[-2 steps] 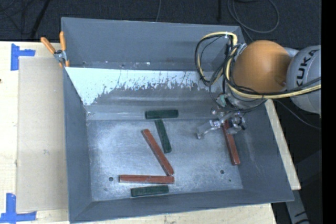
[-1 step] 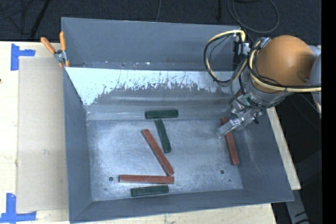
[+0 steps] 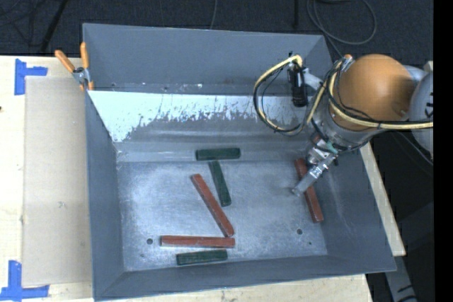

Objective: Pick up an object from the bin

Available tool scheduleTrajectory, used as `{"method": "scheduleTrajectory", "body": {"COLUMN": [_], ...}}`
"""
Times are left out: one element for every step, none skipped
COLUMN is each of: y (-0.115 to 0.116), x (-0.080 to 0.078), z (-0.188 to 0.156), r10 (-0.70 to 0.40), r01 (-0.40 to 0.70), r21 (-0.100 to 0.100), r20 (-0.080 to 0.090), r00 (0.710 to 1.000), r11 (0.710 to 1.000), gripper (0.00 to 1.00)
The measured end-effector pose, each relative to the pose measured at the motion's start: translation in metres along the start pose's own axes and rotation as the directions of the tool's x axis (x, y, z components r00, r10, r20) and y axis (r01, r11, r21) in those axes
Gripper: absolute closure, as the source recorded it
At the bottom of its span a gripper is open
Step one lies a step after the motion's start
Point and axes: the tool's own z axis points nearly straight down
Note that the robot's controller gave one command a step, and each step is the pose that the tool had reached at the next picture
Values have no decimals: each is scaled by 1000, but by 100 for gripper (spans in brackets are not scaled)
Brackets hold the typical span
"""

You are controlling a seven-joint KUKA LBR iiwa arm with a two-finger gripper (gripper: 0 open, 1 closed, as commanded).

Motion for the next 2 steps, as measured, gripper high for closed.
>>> {"method": "scheduleTrajectory", "body": {"y": [-3,16], "x": [1,-6], "z": [-5,-138], "r10": [7,-81], "r01": [-7,80], "r21": [6,-15], "r20": [-1,-17], "r00": [1000,997], "r11": [1000,997], "gripper": [100,100]}}
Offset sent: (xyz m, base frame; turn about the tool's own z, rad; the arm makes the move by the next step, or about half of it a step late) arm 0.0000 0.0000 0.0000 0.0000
